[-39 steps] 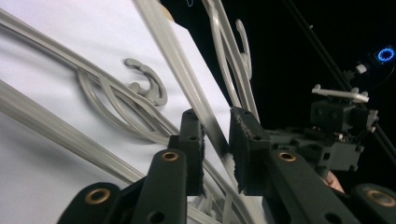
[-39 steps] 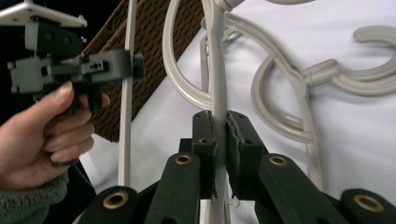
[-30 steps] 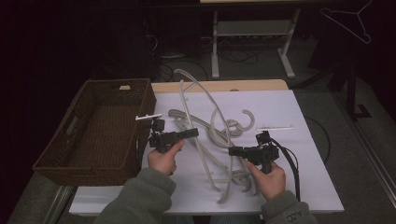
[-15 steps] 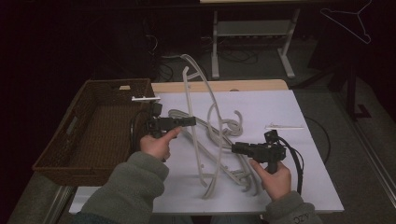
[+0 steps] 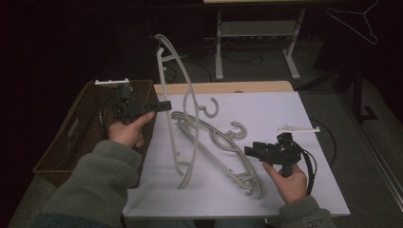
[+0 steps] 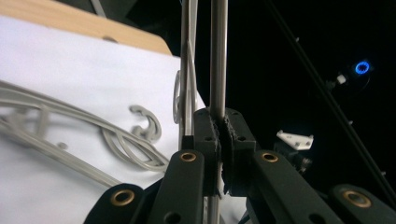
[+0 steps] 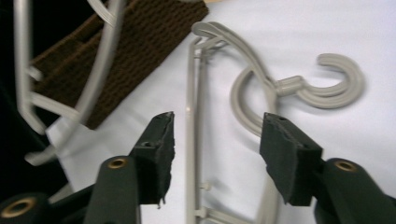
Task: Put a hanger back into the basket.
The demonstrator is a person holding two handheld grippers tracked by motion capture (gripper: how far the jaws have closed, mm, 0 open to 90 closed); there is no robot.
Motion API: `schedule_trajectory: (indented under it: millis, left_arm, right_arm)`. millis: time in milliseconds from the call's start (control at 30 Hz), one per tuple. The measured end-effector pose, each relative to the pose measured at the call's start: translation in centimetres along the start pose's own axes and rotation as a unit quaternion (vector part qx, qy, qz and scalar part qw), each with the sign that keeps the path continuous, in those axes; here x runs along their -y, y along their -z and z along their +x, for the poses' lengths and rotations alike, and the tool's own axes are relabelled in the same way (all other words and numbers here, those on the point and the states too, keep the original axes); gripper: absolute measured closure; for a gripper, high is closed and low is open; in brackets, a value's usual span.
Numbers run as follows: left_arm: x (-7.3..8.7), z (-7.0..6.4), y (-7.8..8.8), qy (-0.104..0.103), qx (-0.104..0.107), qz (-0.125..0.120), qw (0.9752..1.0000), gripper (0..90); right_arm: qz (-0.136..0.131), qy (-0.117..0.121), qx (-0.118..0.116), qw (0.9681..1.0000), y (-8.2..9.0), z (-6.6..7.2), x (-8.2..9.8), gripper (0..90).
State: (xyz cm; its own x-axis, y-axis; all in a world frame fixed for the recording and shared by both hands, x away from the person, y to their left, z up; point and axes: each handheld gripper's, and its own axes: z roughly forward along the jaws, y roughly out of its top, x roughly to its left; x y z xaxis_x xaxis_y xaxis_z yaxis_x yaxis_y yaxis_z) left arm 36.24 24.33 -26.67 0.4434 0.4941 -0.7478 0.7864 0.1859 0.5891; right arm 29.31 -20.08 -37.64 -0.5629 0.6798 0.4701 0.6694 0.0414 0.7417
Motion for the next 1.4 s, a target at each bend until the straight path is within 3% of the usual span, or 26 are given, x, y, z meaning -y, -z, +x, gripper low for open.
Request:
schedule_trajectory:
  millis: [67, 200, 233, 333, 567, 667, 833, 900, 1067, 1200, 1400]
  left_arm:
    - [-0.3, 0.1, 0.6, 0.001, 0.001, -0.002, 1.0000, 85.7]
    - [-2.0, 0.1, 3.2, -0.003, -0.007, -0.014, 0.9999, 85.7]
    - [-2.0, 0.1, 3.2, -0.003, -0.007, -0.014, 0.9999, 85.7]
    - [-3.3, 0.3, 5.3, -0.006, -0.020, -0.022, 0.9995, 85.7]
    - [-5.1, 0.9, 8.8, -0.003, -0.027, -0.051, 0.9983, 85.7]
    - [-5.5, 1.2, 9.5, -0.002, -0.033, -0.054, 0.9980, 85.7]
    - [-6.2, 2.4, 11.6, 0.007, -0.051, -0.066, 0.9965, 85.7]
    - [-6.6, 3.5, 13.0, 0.013, -0.068, -0.068, 0.9952, 85.7]
    - [-6.9, 5.1, 15.1, 0.027, -0.073, -0.087, 0.9931, 85.7]
    - [-7.1, 6.4, 15.8, 0.033, -0.096, -0.089, 0.9908, 85.7]
    - [-7.1, 8.9, 15.5, 0.053, -0.120, -0.082, 0.9880, 85.7]
  right_arm:
    - [0.000, 0.007, 0.006, 1.0000, 0.0, 0.0, 0.0, 40.9]
    - [0.004, 0.017, 0.026, 0.9995, 0.3, -0.3, 0.1, 37.3]
    - [0.004, 0.017, 0.030, 0.9994, 0.3, -0.3, 0.2, 37.1]
    - [0.005, 0.014, 0.037, 0.9992, 0.4, -0.6, 0.2, 36.1]
    - [-0.002, 0.011, 0.047, 0.9989, 0.5, -1.1, 0.2, 35.2]
    - [0.000, 0.010, 0.051, 0.9987, 0.4, -1.2, 0.2, 34.9]
    - [-0.002, 0.010, 0.058, 0.9983, 0.5, -1.4, 0.3, 34.3]
    - [-0.003, 0.008, 0.059, 0.9982, 0.5, -1.4, 0.3, 34.3]
    - [-0.004, 0.009, 0.061, 0.9981, 0.6, -1.5, 0.3, 34.1]
    - [-0.002, 0.008, 0.061, 0.9981, 0.5, -1.4, 0.3, 34.0]
    - [-0.006, 0.008, 0.061, 0.9981, 0.7, -1.3, 0.3, 34.0]
